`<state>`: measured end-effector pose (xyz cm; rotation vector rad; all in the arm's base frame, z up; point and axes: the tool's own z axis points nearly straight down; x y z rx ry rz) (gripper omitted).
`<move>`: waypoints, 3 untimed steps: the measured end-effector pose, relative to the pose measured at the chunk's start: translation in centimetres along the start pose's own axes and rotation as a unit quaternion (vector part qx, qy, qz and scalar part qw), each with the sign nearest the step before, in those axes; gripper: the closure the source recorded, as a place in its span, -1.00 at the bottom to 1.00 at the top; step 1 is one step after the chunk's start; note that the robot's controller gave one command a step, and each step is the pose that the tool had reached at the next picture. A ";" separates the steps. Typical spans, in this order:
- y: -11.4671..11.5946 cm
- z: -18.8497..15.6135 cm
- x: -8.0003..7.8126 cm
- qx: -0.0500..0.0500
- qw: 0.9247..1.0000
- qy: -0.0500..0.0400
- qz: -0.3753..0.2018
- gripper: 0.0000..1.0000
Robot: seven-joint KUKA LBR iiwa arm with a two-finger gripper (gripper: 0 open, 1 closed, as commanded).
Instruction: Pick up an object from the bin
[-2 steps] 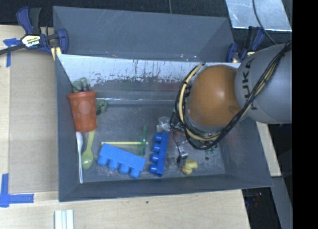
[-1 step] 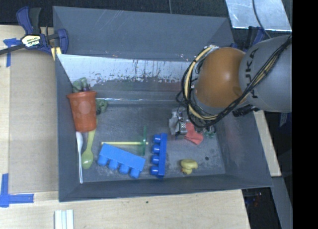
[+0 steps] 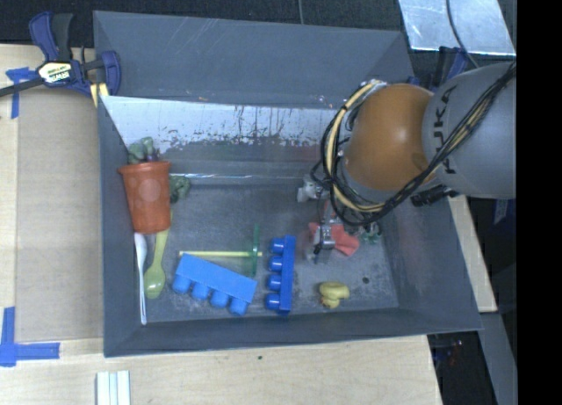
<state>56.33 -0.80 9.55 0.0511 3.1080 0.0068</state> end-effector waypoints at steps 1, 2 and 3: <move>0.0 0.0 0.0 0.000 1.000 0.000 0.000 -1.00; -4.8 -5.7 0.4 0.000 0.999 0.000 0.046 -1.00; -3.1 -8.8 -0.3 0.000 1.000 -0.001 -0.016 -1.00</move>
Offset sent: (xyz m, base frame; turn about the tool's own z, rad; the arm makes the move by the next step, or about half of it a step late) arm -0.0092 -0.0613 0.0730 0.1163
